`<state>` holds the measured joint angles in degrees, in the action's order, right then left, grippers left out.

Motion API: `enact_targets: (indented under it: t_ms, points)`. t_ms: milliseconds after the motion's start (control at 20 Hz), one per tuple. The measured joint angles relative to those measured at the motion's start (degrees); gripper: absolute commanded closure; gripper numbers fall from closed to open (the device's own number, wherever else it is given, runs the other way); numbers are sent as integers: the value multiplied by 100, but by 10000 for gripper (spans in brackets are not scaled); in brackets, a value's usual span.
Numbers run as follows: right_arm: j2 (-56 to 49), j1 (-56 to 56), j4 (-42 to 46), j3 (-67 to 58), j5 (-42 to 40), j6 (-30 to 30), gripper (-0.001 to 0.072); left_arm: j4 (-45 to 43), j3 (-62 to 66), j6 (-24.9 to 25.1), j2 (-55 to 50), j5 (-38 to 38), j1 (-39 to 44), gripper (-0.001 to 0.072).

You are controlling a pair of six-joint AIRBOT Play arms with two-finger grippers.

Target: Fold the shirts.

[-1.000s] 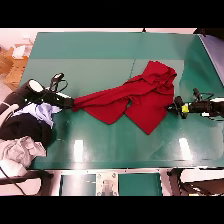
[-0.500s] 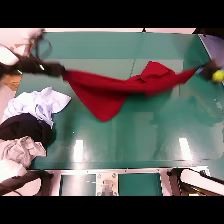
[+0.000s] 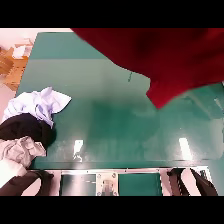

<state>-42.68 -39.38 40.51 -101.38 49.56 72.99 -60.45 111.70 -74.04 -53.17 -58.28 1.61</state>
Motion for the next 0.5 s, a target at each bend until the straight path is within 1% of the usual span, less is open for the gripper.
enact_targets:
  t_ms: [100,200,300,400,500]
  points:
    - [278,-85,90,-83,-245,22,696,-295,188,-232,232,-87,0,686]
    - [398,-133,157,-66,-363,37,696,-667,267,-494,337,-334,0,686]
    - [448,-153,181,133,-422,42,697,-898,190,-651,341,-595,0,685]
    - [485,-162,66,608,-435,44,696,-1014,-85,-763,236,-758,0,685]
    - [448,-98,-116,1342,-435,15,696,-990,-527,-815,-20,-844,0,685]
